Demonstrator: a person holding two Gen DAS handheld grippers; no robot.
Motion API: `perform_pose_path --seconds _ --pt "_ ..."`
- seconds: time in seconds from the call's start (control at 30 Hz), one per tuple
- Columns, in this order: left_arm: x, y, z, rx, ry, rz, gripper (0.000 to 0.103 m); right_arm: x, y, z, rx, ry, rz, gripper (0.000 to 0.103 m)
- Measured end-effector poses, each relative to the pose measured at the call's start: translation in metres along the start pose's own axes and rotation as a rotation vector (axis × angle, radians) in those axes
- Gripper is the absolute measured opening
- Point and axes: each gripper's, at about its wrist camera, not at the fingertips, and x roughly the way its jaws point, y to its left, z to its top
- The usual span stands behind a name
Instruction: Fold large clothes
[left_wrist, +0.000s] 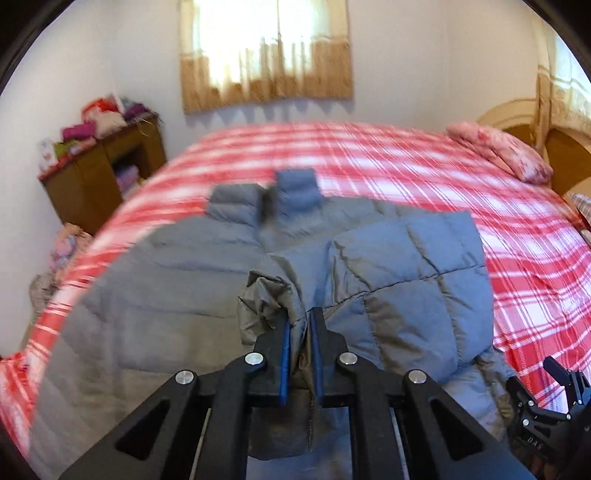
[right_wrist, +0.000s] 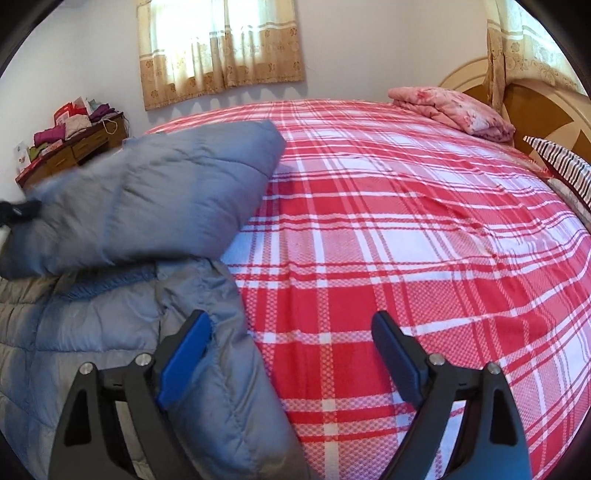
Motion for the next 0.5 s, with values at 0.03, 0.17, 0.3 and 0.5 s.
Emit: perform_pose_path --seconds 0.03,0.17,0.3,0.5 --pt "-0.004 0.01 0.0 -0.009 -0.005 0.011 0.009 0.0 0.002 -0.001 -0.006 0.0 -0.004 0.091" --pt "-0.003 0.033 -0.016 -0.008 -0.004 0.078 0.009 0.001 0.004 -0.002 -0.02 0.001 -0.01 0.091" --pt "0.022 0.036 -0.046 0.03 0.064 0.127 0.009 0.004 0.004 -0.003 -0.025 0.021 -0.009 0.091" --pt "0.04 0.035 -0.071 0.062 0.072 0.2 0.015 0.008 0.007 -0.003 -0.032 0.047 -0.008 0.091"
